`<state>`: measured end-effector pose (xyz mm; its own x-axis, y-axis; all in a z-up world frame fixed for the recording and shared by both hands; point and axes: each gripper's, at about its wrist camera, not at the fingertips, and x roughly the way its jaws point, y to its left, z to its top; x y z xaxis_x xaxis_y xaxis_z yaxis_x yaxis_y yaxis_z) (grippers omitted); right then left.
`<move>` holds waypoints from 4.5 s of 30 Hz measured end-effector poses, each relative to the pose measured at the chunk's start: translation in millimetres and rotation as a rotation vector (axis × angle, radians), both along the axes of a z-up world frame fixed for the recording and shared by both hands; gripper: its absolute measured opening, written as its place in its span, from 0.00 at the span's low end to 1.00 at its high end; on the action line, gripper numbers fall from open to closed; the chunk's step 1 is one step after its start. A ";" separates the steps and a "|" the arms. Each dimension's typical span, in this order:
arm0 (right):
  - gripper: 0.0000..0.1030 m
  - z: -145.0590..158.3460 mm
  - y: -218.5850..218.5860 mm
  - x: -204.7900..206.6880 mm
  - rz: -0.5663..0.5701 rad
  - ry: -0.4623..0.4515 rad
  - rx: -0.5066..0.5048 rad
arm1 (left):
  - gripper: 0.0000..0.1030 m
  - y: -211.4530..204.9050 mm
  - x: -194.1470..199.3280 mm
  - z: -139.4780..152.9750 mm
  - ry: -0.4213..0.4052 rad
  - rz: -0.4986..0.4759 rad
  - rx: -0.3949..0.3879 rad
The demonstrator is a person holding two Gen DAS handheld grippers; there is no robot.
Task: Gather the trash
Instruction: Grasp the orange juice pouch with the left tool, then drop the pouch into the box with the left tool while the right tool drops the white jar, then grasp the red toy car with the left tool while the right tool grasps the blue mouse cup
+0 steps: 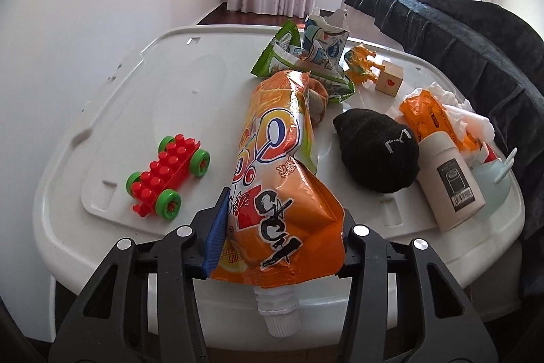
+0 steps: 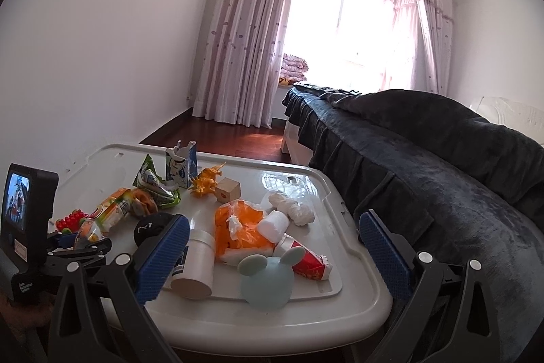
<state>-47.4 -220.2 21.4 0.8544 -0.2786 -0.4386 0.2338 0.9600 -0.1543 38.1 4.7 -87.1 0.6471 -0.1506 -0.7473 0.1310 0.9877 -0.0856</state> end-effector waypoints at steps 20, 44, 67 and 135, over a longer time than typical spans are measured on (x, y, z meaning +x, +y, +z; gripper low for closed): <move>0.96 -78.1 54.7 69.3 0.097 0.260 0.040 | 0.44 25.0 -55.0 71.3 -0.122 -0.004 -0.023; 0.46 -69.3 42.1 62.6 0.137 0.359 0.142 | 0.45 7.8 -88.2 65.1 -0.039 -0.107 -0.041; 0.85 -58.2 48.6 -63.7 0.205 0.534 0.278 | 0.76 32.5 -155.5 45.6 0.237 -0.068 -0.094; 0.94 -97.5 -33.0 76.9 -0.059 0.335 0.111 | 0.36 8.3 -41.7 56.0 -0.046 -0.148 -0.083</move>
<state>29.5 -253.2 -76.1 0.6422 -0.2583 -0.7217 0.2439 0.9614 -0.1271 -3.6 13.0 -31.1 0.6464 -0.3070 -0.6985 0.2800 0.9470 -0.1571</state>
